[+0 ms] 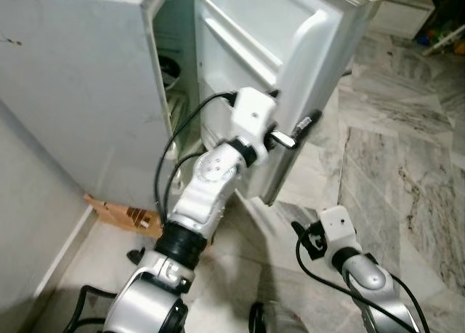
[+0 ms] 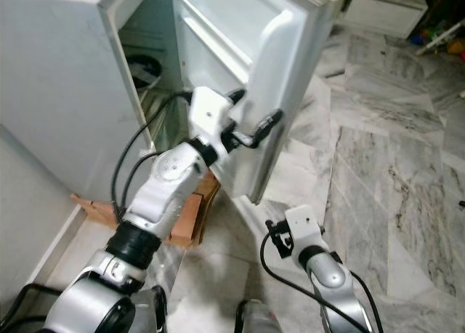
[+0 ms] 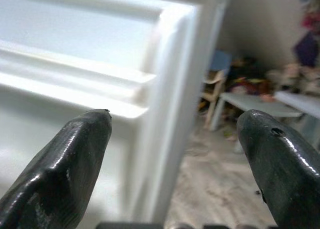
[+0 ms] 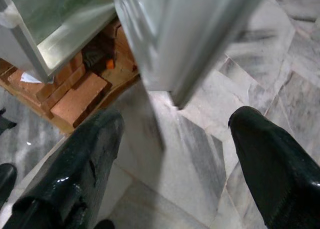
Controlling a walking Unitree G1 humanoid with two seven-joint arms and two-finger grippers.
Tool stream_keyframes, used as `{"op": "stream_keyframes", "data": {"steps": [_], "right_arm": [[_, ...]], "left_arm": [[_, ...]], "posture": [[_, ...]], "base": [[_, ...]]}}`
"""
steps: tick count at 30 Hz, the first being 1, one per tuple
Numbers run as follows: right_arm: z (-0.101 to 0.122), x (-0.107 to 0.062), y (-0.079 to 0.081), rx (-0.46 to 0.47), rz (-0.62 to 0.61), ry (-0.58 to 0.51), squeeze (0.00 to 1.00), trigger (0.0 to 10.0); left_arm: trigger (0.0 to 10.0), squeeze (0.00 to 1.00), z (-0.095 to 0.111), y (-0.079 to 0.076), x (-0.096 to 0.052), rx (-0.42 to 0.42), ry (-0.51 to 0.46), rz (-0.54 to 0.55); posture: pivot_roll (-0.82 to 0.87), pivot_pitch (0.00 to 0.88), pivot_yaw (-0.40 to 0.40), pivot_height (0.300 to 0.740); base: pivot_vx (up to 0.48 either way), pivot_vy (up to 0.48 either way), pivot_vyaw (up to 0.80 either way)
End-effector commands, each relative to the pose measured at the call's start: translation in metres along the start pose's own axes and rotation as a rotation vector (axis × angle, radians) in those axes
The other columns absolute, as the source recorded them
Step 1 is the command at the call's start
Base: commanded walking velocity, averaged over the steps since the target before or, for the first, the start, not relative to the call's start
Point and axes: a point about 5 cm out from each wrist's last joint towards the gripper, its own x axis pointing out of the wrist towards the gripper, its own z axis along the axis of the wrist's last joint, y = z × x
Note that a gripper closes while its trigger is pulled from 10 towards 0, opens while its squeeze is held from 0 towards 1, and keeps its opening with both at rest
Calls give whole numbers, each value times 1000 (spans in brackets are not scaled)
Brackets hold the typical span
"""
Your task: Restocking fridge
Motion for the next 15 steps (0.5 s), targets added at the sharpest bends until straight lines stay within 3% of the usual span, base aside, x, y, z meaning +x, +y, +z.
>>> {"op": "stream_keyframes", "data": {"steps": [1,5,8,12,15], "right_arm": [[4,1,-3,-5,-14,-24,0,10000],[9,7,-5,11,-40,-37,0,10000],[19,12,-3,25,-47,-70,0,10000],[21,15,-1,23,-42,-77,0,10000],[23,17,-3,23,-52,-88,0,10000]], "left_arm": [[10000,0,-8,19,-21,27,64,90],[10000,0,-21,38,-57,70,129,213],[10000,0,-31,39,-91,79,178,276],[10000,0,-40,40,-110,96,226,312],[10000,0,-47,40,-123,122,264,332]], "posture": [[55,118,-38,740],[81,125,-39,740],[86,126,-40,740],[86,127,-50,740],[84,123,-64,740]], "base": [[0,0,0],[0,-309,0],[0,-446,0],[0,-435,-600],[268,-395,-800]]}}
